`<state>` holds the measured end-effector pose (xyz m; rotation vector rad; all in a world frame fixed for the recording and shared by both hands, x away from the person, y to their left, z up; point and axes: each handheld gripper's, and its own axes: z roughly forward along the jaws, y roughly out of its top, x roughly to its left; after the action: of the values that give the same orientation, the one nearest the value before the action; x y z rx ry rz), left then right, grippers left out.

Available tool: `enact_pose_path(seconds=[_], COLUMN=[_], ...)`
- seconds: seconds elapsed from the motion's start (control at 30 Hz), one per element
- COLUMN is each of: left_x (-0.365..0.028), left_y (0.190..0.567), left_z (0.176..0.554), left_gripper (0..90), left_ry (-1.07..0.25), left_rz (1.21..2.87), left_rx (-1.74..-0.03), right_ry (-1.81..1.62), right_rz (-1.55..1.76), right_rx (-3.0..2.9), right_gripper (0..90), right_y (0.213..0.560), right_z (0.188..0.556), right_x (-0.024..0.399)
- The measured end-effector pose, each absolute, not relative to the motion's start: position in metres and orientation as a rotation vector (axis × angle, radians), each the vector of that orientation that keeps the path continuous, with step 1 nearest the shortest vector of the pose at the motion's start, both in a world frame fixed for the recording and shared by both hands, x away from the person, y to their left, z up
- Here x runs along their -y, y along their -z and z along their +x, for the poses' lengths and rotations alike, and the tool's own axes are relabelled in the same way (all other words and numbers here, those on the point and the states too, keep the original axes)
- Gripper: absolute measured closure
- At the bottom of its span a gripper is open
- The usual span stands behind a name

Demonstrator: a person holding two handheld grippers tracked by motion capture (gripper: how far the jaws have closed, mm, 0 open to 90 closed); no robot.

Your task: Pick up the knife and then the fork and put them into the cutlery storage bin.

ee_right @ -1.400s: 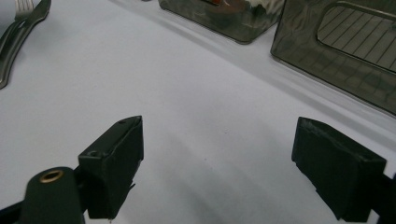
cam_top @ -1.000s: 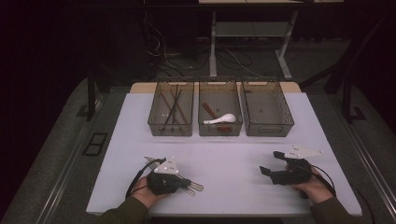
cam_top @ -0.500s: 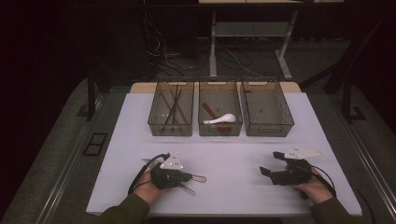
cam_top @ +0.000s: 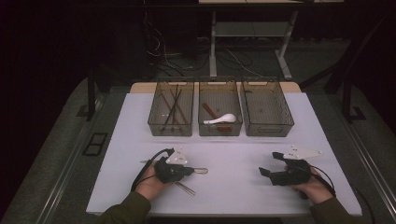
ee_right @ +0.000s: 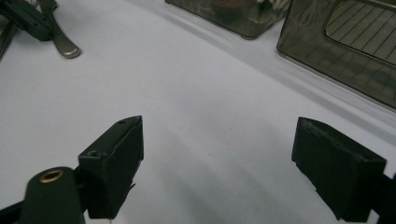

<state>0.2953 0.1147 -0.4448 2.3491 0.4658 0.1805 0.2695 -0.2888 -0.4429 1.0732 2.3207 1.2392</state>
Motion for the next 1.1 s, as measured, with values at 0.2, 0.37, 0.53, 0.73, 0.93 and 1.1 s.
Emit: enact_pose_path(seconds=[0.2, 0.37, 0.53, 0.73, 0.93, 1.1], left_x=[-0.112, -0.108, -0.106, -0.104, -0.105, -0.115], left_y=[0.444, 0.443, 0.443, 0.444, 0.442, 0.424], left_z=[0.307, 0.319, 0.327, 0.337, 0.34, 0.341], left_gripper=[89.2, 89.2, 89.2, 89.2, 89.1, 78.1], left_ry=[-0.175, -0.195, -0.199, -0.202, -0.177, -0.15], left_rz=[2.357, 2.368, 2.37, 2.359, 2.352, 2.312], left_rx=[-0.481, -0.497, -0.51, -0.536, -0.544, -0.504], right_ry=[-1.238, -1.235, -1.233, -1.231, -1.229, -1.225], right_rz=[1.073, 1.069, 1.073, 1.068, 1.061, 1.068], right_rx=[-2.323, -2.328, -2.329, -2.332, -2.333, -2.331], right_gripper=[16.5, 16.5, 16.5, 16.5, 16.5, 16.5], right_y=[0.443, 0.443, 0.443, 0.444, 0.444, 0.444], right_z=[0.269, 0.269, 0.269, 0.269, 0.269, 0.269], right_x=[0.289, 0.288, 0.288, 0.288, 0.288, 0.289])
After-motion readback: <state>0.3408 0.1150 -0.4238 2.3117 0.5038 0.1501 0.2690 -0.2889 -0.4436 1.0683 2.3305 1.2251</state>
